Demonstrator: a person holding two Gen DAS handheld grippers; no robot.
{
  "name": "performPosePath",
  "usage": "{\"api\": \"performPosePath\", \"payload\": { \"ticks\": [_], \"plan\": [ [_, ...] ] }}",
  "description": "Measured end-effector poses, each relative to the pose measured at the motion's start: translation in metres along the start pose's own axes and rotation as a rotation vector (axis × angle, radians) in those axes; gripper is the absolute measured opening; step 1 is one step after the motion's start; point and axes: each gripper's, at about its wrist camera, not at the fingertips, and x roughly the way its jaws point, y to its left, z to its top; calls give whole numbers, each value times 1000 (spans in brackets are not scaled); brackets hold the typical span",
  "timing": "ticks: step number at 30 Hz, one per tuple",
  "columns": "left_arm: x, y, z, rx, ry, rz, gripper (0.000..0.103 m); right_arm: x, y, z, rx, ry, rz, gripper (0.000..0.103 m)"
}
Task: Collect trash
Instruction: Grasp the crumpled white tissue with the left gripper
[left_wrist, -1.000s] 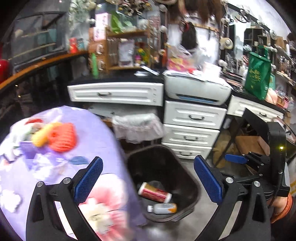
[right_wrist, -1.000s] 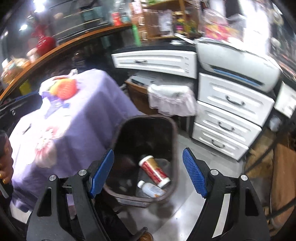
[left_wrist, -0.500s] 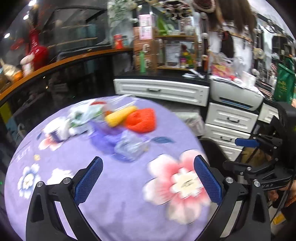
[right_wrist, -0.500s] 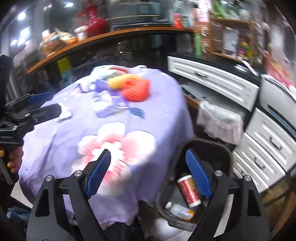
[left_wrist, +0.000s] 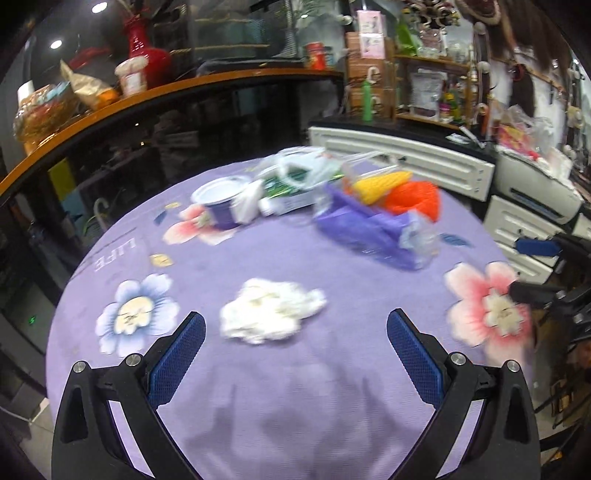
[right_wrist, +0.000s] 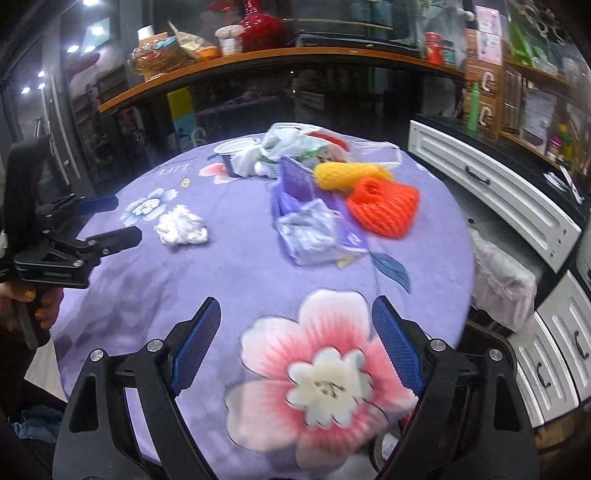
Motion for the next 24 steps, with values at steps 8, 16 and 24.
{"api": "performPosePath", "payload": {
  "ticks": [8,16,24],
  "plan": [
    [39,34,3,-54,84,-53,97,14,11,15,-23,11,9,85],
    [83,25,13,20,152,-39,97,25,10,22,-27,31,-8,85],
    [92,24,12,-8,166,-81,54,40,5,29,-48,53,-30,85]
  ]
}}
